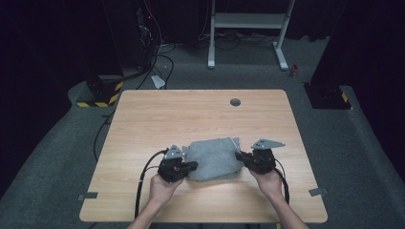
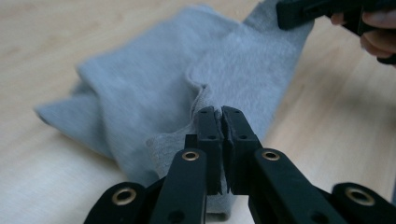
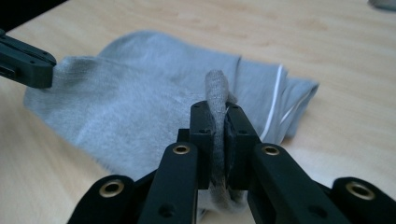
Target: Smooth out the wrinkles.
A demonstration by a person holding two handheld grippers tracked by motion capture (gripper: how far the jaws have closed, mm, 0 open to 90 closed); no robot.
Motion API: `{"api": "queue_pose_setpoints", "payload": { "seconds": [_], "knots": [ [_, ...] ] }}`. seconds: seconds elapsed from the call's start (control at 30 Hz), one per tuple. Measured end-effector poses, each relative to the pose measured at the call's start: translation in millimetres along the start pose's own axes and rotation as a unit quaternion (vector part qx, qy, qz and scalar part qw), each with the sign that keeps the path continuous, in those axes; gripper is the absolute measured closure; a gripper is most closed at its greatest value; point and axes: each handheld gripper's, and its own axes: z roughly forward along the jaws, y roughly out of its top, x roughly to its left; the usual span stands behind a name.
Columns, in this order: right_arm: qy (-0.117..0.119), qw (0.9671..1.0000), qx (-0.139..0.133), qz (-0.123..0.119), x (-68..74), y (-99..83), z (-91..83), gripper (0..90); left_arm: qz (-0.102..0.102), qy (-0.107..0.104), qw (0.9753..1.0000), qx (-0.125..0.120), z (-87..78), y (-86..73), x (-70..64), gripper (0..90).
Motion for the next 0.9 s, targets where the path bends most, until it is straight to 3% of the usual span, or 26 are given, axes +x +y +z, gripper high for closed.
{"api": "queue_pose_setpoints", "payload": {
  "seconds": [0.07,0.17,0.2,0.23,0.27,0.3,0.33,0.43,0.47,0.5,0.6,0.67,0.73,0.8,0.9],
  "knots": [
    [-0.004,0.9998,0.018,-0.005,3.3,-12.4,3.6,83.6,-0.007,0.003,0.9999,0.007,6.0,-7.0,-0.3,86.4],
    [-0.006,0.9996,0.027,-0.001,1.2,-19.7,9.6,83.7,-0.014,0.024,0.9995,0.015,15.8,-11.4,4.4,86.5],
    [-0.006,0.9996,0.027,-0.001,1.2,-19.7,9.6,83.7,-0.014,0.024,0.9995,0.015,15.8,-11.4,4.4,86.5],
    [-0.012,0.9995,0.030,0.003,-1.1,-20.8,12.4,83.6,-0.014,0.036,0.9991,0.018,18.7,-10.0,8.5,86.6],
    [-0.012,0.9995,0.030,0.003,-1.1,-20.8,12.4,83.6,-0.014,0.036,0.9991,0.018,18.7,-10.0,8.5,86.6],
    [-0.020,0.9993,0.031,0.006,-3.6,-20.3,16.8,83.7,-0.010,0.056,0.9982,0.021,23.3,-7.7,14.6,86.7],
    [-0.023,0.9990,0.037,0.009,-4.9,-19.6,19.6,83.8,-0.010,0.056,0.9982,0.021,23.3,-7.7,14.6,86.7],
    [-0.038,0.9983,0.043,0.008,-10.5,-15.2,33.3,84.0,-0.027,0.080,0.9962,0.020,36.4,3.3,36.0,86.8],
    [-0.038,0.9983,0.043,0.008,-10.5,-15.2,33.3,84.0,-0.027,0.080,0.9962,0.020,36.4,3.3,36.0,86.9],
    [-0.048,0.9978,0.045,0.011,-15.4,-10.4,42.9,83.9,-0.037,0.085,0.9956,0.016,40.8,12.3,47.0,86.8],
    [-0.057,0.9971,0.044,0.023,-19.4,-3.7,46.4,83.7,-0.046,0.080,0.9957,0.006,40.5,19.9,53.8,86.7],
    [-0.062,0.9971,0.034,0.027,-20.3,0.8,42.8,83.6,-0.060,0.052,0.9967,-0.014,33.1,24.0,54.9,86.2],
    [-0.060,0.9976,0.022,0.026,-16.5,2.2,34.0,83.2,-0.038,0.047,0.9979,-0.023,23.0,24.8,48.1,85.4],
    [-0.057,0.9982,0.010,0.017,-9.8,0.6,25.0,82.3,-0.017,0.047,0.9986,-0.016,16.5,22.9,41.0,85.4],
    [-0.051,0.9987,0.002,-0.003,1.1,-4.4,13.3,81.2,-0.006,0.035,0.9992,-0.020,9.2,16.9,31.1,85.6]
  ]
}}
